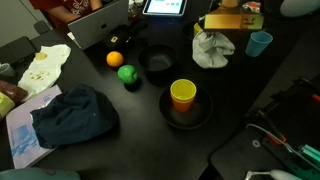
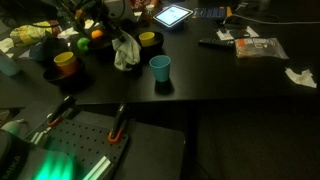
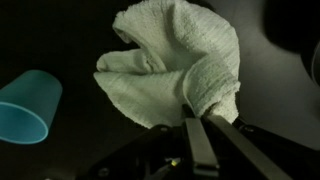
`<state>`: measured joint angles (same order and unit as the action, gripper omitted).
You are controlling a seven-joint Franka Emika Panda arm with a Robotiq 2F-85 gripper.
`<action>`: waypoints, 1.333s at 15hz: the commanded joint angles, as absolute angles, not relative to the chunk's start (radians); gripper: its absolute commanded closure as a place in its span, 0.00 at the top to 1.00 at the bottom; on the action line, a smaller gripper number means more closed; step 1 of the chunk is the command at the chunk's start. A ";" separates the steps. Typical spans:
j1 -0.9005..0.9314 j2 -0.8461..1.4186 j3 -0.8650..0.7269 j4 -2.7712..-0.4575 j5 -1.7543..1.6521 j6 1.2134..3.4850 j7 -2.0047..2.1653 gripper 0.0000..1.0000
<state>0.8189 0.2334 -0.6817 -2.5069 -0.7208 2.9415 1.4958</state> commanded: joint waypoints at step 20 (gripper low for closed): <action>0.758 0.182 -0.710 -2.594 -0.745 2.879 1.354 0.02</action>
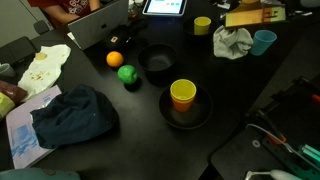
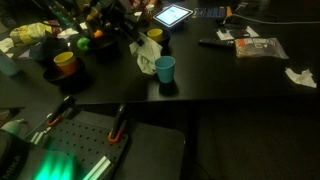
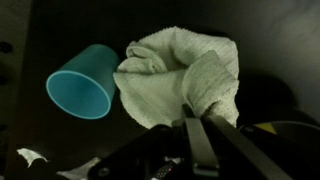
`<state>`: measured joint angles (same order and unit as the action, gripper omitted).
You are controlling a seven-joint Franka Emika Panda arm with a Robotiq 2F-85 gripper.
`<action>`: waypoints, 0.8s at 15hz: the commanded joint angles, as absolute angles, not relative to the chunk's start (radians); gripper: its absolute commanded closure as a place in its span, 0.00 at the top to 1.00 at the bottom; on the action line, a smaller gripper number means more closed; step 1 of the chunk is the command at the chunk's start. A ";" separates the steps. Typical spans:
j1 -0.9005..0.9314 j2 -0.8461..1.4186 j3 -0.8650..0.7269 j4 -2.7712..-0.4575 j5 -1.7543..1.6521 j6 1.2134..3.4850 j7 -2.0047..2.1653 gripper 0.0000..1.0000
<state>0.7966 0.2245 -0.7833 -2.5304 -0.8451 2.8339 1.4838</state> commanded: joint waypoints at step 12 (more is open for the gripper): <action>0.278 0.147 0.076 -2.678 0.216 2.743 0.489 0.51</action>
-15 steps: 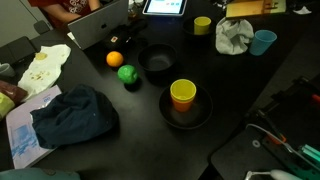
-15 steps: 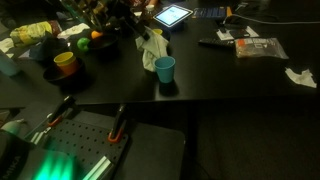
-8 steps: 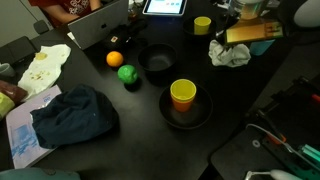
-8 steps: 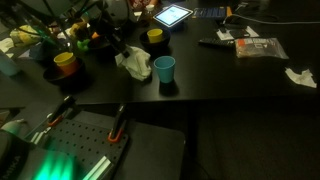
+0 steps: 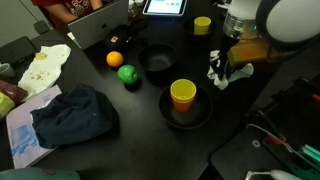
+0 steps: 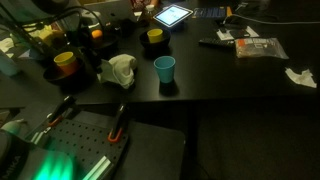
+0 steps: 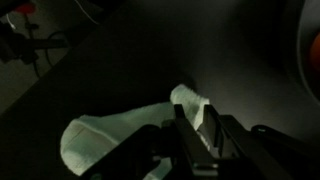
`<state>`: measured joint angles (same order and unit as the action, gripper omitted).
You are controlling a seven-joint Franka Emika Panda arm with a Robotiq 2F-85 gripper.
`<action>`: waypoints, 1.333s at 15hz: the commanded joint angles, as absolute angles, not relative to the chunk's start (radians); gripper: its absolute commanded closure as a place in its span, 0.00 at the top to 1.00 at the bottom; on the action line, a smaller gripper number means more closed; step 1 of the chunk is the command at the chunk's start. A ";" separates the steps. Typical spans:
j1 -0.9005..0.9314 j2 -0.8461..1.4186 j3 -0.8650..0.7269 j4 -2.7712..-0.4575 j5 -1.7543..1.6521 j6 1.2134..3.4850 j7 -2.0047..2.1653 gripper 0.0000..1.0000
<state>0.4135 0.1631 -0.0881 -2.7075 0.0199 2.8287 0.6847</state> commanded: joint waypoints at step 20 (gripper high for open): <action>0.177 0.183 0.014 -2.582 0.005 2.618 0.479 0.99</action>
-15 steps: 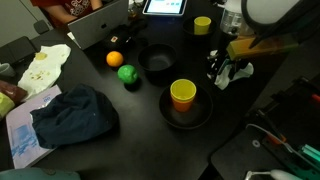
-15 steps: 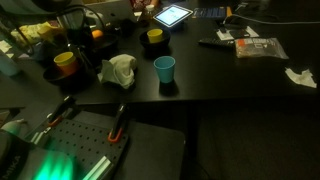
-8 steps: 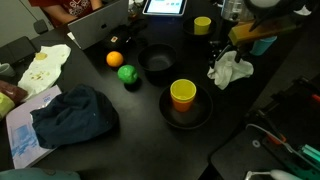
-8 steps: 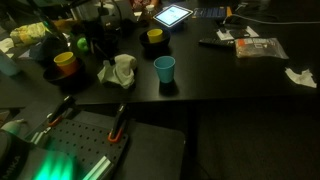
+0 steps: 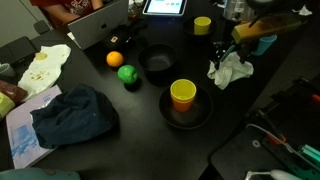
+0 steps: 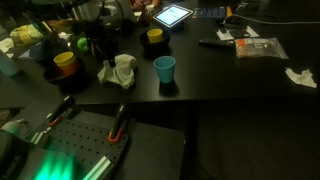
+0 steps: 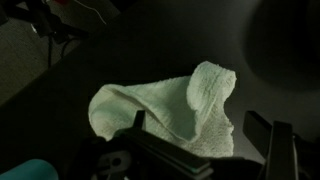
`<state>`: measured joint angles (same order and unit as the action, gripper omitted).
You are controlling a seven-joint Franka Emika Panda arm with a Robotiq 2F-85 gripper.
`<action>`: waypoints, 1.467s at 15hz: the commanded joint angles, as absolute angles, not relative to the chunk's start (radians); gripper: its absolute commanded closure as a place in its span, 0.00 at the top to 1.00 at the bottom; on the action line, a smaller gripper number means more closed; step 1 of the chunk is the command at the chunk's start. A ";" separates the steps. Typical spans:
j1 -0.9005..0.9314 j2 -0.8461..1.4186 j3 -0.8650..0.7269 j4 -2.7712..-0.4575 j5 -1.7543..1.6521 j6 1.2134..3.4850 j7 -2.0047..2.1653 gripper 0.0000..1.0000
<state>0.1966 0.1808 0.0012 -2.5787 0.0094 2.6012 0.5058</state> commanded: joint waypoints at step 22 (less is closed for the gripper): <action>0.208 0.127 0.039 -2.575 -0.024 2.608 0.506 0.01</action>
<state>0.1938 0.1896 0.0276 -2.5726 0.0077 2.6173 0.4800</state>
